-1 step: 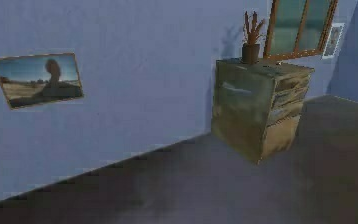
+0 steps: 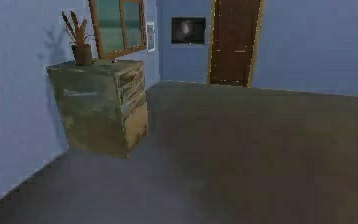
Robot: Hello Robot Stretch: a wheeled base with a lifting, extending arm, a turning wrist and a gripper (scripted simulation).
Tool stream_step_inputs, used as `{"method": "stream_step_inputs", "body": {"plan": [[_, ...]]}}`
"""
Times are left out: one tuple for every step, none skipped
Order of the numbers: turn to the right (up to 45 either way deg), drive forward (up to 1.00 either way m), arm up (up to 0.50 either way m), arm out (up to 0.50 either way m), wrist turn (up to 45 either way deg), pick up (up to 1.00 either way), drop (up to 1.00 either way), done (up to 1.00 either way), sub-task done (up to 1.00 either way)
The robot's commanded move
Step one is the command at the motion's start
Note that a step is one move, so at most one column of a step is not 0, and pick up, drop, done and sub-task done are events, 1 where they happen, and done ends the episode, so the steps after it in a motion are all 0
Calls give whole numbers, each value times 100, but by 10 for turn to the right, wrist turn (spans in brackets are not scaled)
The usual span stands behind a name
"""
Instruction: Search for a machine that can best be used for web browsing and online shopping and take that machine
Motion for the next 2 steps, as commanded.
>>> {"method": "stream_step_inputs", "body": {"plan": [[450,0,0,0,0,0,0,0,0],[360,0,0,0,0,0,0,0,0]]}}
